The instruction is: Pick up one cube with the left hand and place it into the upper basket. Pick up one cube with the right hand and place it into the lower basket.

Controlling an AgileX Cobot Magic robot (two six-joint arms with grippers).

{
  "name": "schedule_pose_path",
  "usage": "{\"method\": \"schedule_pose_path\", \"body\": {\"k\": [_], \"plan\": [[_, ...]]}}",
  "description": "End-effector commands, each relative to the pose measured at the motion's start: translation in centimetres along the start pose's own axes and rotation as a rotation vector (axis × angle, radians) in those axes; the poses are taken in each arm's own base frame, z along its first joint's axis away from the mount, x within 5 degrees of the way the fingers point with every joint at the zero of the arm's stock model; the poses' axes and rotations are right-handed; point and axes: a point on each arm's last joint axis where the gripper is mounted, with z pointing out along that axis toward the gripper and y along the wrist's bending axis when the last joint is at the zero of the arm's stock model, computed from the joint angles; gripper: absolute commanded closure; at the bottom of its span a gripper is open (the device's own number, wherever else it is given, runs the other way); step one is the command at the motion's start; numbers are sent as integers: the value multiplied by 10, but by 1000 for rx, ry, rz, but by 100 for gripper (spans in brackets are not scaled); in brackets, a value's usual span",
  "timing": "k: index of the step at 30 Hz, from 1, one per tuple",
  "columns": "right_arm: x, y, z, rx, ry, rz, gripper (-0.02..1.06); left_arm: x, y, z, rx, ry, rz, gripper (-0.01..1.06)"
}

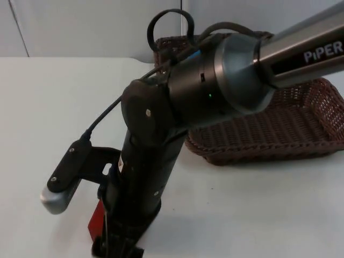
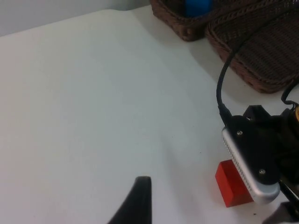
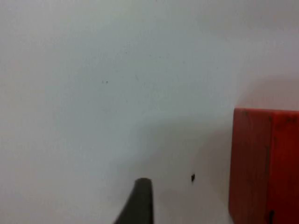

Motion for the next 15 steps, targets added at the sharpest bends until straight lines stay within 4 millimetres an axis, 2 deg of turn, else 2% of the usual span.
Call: {"method": "schedule_pose_path", "body": {"k": [1,2,7,8,9,11,12,15], "plan": [[-4,0,-1,20,-28,-19,42,0,0,0,-2,-17,1,13],[-4,0,-1,20,-28,-19,42,0,0,0,-2,-17,1,13],[-8,-1,-10,40,-48,-34,92,0,1,0,-7,-16,6,13],[-8,-1,-10,40,-48,-34,92,0,1,0,-7,-16,6,13],[-9,0,-17,39,-45,-39,101,0,1,0,-7,-16,6,13],[-12,2,-38,37,-55,-45,105,0,1,0,-9,-16,8,13],[-12,2,-38,37,-55,-45,105,0,1,0,-9,-16,8,13],[-17,5,-71,45,-73,-61,105,0,1,0,-9,-16,8,13]]}}
